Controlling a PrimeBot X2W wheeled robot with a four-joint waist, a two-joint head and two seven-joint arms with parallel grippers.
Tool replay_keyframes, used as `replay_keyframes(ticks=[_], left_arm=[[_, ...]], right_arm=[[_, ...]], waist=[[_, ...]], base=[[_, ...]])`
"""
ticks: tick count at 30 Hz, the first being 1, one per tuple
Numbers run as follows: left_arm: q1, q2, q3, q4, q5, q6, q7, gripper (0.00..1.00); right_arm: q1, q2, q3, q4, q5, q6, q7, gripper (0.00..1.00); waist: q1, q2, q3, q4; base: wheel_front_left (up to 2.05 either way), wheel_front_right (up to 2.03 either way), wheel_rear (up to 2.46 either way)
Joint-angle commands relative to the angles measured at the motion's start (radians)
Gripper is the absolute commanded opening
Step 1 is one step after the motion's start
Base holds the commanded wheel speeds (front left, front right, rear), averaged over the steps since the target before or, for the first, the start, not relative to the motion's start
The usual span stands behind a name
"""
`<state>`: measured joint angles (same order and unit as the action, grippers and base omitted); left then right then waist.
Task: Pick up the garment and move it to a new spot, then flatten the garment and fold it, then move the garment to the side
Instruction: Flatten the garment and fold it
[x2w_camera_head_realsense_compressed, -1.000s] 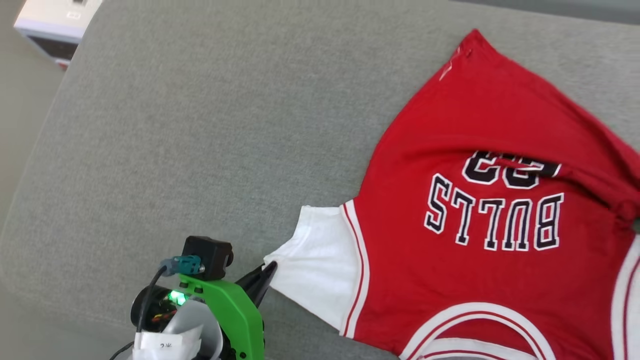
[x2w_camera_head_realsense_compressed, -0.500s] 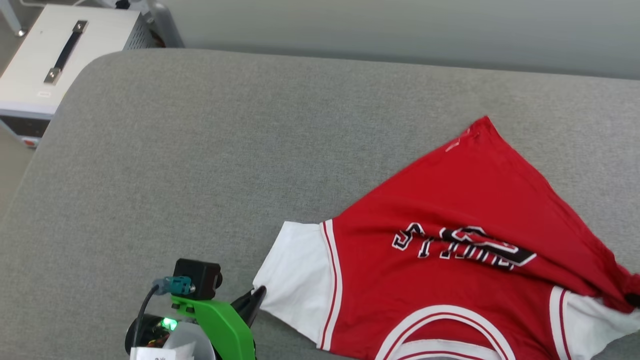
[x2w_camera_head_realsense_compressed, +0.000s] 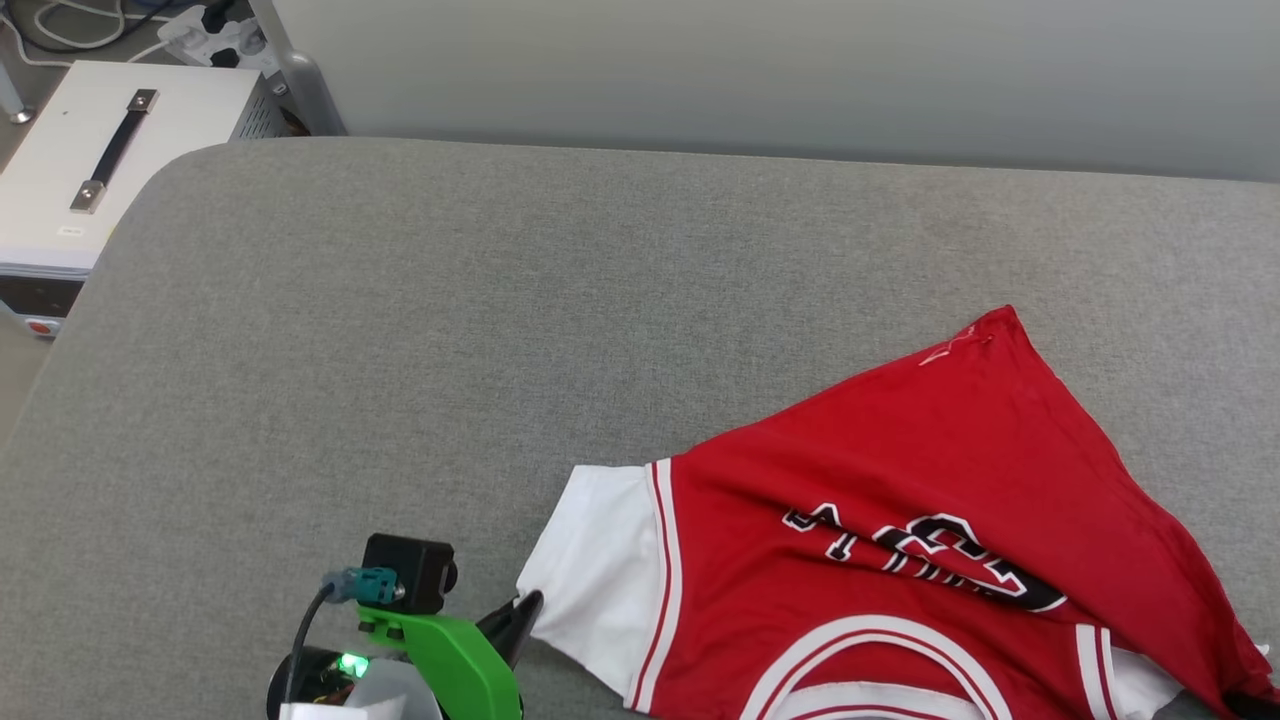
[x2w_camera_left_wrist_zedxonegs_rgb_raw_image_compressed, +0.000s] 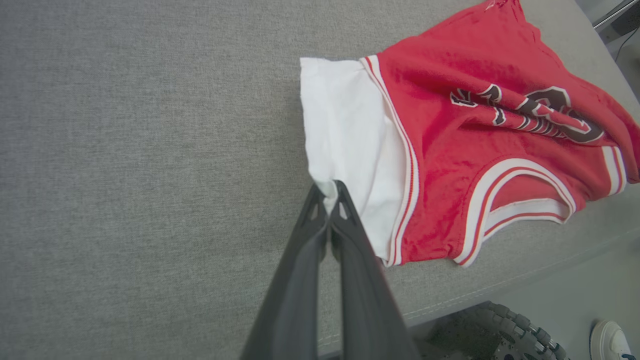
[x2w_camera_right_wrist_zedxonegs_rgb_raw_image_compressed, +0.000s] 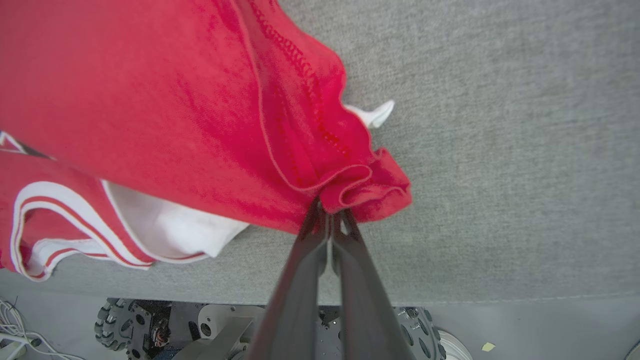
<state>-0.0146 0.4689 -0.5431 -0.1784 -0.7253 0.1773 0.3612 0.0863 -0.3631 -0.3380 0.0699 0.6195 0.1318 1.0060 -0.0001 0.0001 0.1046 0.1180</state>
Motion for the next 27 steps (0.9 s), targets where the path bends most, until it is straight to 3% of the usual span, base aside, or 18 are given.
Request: replay_keyframes(ticks=[1, 6, 8, 16, 23, 27], left_arm=[[0.009, -0.008, 0.001, 0.003, -0.004, -0.003, -0.006, 0.0], [0.001, -0.01, -0.002, 0.004, -0.001, -0.003, -0.008, 0.0], [-0.002, -0.007, -0.002, 0.001, 0.003, -0.002, -0.009, 0.0], [-0.011, 0.002, -0.001, -0.032, 0.013, 0.006, -0.007, 0.0], [-0.04, -0.001, -0.006, -0.06, 0.027, 0.001, -0.013, 0.0], [-0.069, -0.013, -0.015, -0.071, 0.039, -0.007, -0.018, 0.0]], right_arm=[[0.014, 0.002, 0.003, 0.0, -0.005, -0.001, -0.004, 0.0], [0.005, -0.002, 0.018, -0.001, 0.005, -0.001, -0.002, 0.0], [0.002, -0.017, 0.029, -0.014, 0.006, -0.001, 0.001, 1.0], [-0.063, -0.068, 0.064, -0.144, 0.029, -0.001, 0.074, 1.0], [-0.242, -0.08, 0.104, -0.247, 0.014, -0.001, 0.193, 1.0], [-0.369, -0.094, 0.135, -0.229, -0.024, -0.001, 0.247, 1.0]], waist=[[0.0001, -0.0001, -0.001, 0.0], [0.0001, -0.0001, -0.001, 0.002], [0.0001, -0.0001, -0.003, 0.004], [0.0001, -0.0001, 0.016, 0.027], [0.0001, -0.0001, 0.096, 0.079], [0.0001, -0.0001, 0.154, 0.119]], base=[[0.0, 0.0, 0.0], [0.0, 0.0, 0.0], [0.0, 0.0, 0.0], [0.0, 0.0, 0.0], [0.0, 0.0, 0.0], [0.0, 0.0, 0.0]])
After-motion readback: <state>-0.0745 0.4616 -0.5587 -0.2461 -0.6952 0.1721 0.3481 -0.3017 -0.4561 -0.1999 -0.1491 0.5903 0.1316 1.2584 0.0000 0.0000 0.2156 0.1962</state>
